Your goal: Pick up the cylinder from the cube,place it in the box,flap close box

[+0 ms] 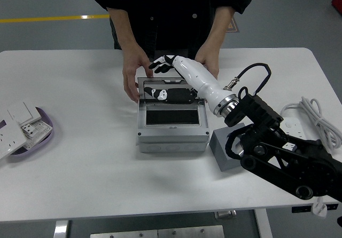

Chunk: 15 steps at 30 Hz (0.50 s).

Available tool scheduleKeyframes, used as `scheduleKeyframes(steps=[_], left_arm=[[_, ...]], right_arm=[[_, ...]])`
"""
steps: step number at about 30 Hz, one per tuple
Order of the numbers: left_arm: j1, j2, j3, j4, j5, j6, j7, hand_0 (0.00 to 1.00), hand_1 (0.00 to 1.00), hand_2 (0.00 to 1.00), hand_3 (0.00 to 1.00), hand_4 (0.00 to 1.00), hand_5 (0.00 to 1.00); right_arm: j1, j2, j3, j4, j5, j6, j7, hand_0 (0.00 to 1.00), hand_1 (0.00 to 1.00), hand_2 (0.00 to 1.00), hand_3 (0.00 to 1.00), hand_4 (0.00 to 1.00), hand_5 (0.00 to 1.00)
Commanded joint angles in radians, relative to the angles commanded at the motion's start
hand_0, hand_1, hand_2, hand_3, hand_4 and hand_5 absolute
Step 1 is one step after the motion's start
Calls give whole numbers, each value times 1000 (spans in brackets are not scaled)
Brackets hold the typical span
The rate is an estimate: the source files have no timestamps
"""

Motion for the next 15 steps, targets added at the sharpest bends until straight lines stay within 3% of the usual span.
scheduleKeyframes(steps=[8,15], left_arm=[[-4,3,12,0,-6,0,1,593,629,620,639,701,213],[-7,2,16,0,-6,0,2,593,628,619,639,701,217]], right_arm=[[129,26,-103,-182,65,-39,62,682,610,618,652,785,441],[151,37,-194,-344,112,-59,113,647,596,603,647,756,414]])
